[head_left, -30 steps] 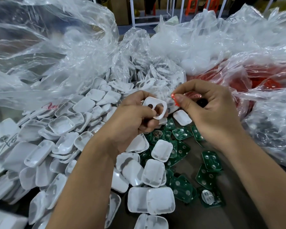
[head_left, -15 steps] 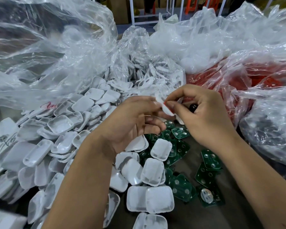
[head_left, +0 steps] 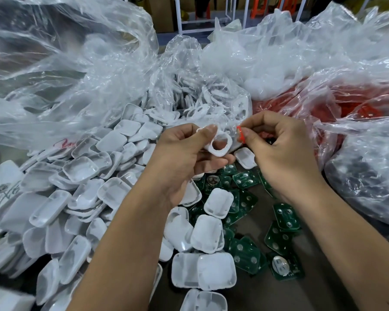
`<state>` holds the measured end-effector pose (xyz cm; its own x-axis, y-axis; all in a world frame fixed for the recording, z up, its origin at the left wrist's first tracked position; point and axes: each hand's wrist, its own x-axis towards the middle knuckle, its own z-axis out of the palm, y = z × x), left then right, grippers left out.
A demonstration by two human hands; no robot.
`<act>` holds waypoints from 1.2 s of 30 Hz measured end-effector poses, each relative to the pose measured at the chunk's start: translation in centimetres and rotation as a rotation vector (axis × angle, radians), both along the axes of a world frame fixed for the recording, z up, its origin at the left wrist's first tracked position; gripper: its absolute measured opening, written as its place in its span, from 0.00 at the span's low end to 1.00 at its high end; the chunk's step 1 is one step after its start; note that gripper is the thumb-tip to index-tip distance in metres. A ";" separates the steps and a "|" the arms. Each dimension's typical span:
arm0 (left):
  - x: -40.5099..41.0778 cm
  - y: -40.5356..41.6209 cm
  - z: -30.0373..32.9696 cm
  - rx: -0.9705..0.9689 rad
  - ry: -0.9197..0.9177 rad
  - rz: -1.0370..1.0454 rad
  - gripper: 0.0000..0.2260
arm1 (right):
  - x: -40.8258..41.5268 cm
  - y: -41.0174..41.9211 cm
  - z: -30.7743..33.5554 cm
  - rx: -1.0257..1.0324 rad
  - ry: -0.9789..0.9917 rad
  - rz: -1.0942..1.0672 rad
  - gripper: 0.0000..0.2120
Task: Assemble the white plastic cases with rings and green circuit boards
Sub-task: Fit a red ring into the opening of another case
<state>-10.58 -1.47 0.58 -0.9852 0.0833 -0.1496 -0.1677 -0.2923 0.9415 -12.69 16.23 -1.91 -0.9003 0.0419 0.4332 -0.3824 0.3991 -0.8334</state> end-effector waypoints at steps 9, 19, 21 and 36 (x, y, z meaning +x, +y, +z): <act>-0.4 0.1 -0.7 -0.307 0.034 0.055 0.11 | 1.4 -0.9 1.0 0.399 0.364 0.112 0.03; -0.5 0.1 -0.9 -0.306 -0.018 0.045 0.17 | 1.7 -1.2 1.2 0.393 0.301 0.105 0.03; -0.5 0.2 -0.9 -0.307 -0.014 0.059 0.17 | 1.7 -1.2 1.2 0.396 0.310 0.107 0.03; -0.5 0.3 -0.7 -0.171 -0.001 0.031 0.12 | 1.2 -0.3 0.9 0.128 0.404 -0.175 0.01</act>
